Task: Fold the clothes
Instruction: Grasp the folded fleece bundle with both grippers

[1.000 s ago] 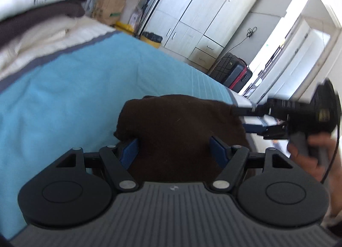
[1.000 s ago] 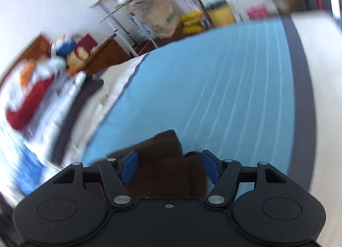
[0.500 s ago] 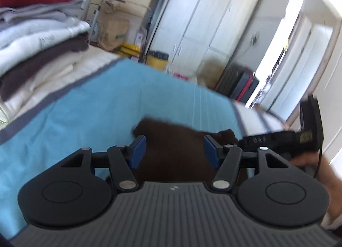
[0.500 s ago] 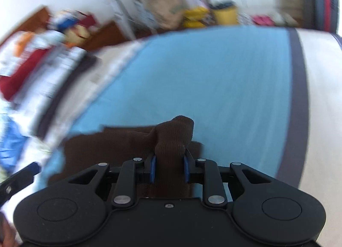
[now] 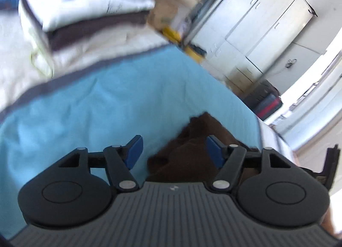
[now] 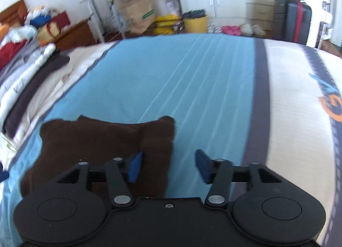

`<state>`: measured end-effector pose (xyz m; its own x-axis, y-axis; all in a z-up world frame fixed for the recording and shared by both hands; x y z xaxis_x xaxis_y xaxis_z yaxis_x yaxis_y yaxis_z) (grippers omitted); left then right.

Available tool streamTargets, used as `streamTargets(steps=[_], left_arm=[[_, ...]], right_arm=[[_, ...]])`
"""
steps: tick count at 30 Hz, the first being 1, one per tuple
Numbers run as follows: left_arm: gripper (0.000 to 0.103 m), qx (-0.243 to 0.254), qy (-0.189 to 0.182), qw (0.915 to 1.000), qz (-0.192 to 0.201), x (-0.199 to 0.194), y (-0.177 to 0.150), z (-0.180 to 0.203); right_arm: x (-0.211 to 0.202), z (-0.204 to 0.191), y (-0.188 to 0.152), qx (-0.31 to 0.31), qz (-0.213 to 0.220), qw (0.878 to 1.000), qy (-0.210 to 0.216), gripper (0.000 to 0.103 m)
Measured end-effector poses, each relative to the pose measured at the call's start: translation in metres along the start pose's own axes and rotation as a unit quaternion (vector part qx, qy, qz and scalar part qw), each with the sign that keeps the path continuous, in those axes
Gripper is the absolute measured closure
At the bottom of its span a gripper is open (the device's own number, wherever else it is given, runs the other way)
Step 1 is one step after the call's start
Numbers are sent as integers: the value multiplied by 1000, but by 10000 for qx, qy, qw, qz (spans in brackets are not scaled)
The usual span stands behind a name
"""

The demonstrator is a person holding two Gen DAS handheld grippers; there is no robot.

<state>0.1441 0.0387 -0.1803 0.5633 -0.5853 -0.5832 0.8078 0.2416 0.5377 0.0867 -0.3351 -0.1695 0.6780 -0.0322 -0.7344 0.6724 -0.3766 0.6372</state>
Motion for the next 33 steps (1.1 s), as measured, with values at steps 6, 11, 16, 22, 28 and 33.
streamTargets(steps=[6,11,16,22,28,33], left_arm=[[33,-2275,-1404,9512,-1545,36,-43,-22],[33,-1662,-1067,9726,-1227,43,-60,0],[33,-759,-216,9939,-764,56,-63,10],[33,-1061,-467,9898,-829,70,-62,7],[31,-2815,-1479,9446,-815,97,-47,-19],[31,-2021,-1040,9721,-581,102,-36,2]], right_arm=[[-30,17,-3,489,276,9983,-132,40],[-48,31,-38,1299,76,9895,630,40],[-25,23,-74,2489,-686,9318,2553,40],[11,14,-86,2991,-840,9081,2810,39],[26,25,-90,3560,-542,8928,2707,39],[34,32,-100,4268,-384,8558,2897,39]])
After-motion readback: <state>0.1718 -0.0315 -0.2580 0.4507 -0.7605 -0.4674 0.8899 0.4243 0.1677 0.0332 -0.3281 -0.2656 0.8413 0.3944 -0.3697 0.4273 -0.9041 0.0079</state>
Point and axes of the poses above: each gripper's, at about its wrist camera, not at the fingertips, and x roughly the way its jaws point, z to its right, y to its top, the point moved 3 cm from there along x, roughly the way its jaws point, and after that the axes turned 2 degrees about y, right-handed, at the moved point
